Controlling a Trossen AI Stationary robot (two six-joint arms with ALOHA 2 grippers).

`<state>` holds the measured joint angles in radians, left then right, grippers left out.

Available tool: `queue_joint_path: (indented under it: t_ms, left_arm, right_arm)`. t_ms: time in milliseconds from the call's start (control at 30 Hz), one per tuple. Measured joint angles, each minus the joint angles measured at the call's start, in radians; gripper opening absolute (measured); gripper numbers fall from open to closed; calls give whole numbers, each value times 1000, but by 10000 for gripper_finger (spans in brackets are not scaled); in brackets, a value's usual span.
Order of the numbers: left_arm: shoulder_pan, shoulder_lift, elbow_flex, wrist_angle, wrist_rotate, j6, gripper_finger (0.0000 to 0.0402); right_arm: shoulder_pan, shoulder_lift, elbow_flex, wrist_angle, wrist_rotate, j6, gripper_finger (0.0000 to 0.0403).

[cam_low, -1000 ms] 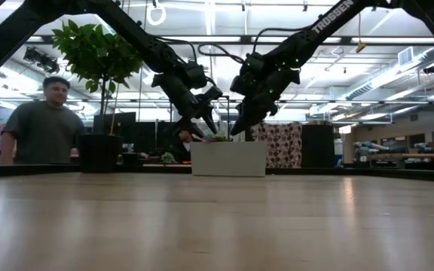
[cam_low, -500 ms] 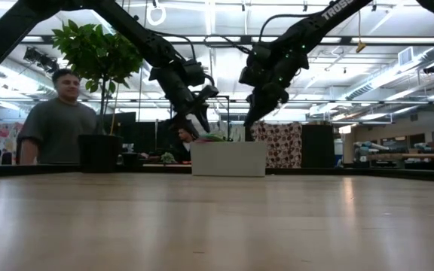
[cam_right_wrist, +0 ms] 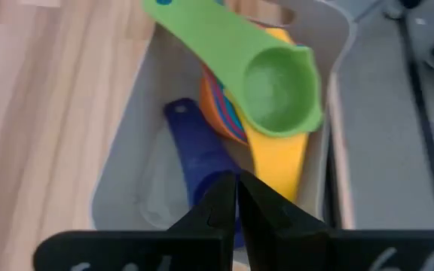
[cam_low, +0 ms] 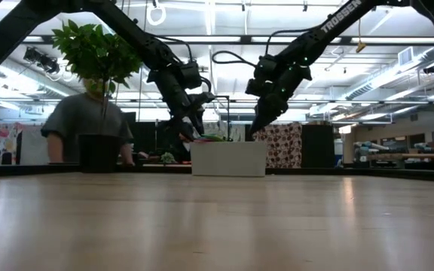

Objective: Nest measuring cups in basket
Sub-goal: Adjust the stacked measuring cups in the gray bin

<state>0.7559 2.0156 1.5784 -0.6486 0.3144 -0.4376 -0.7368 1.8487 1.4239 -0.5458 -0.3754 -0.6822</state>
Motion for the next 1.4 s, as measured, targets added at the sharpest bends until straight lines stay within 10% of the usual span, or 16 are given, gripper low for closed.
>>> queue_joint_path:
  t_ms: [1100,1400]
  left_arm:
    - [16,-3,0,-31,116,7,141]
    - [16,-3,0,-32,117,7,141]
  right_arm:
    - [87,91,4,-71,168,-214,106]
    - [130,104,203,-189,184,-34,101]
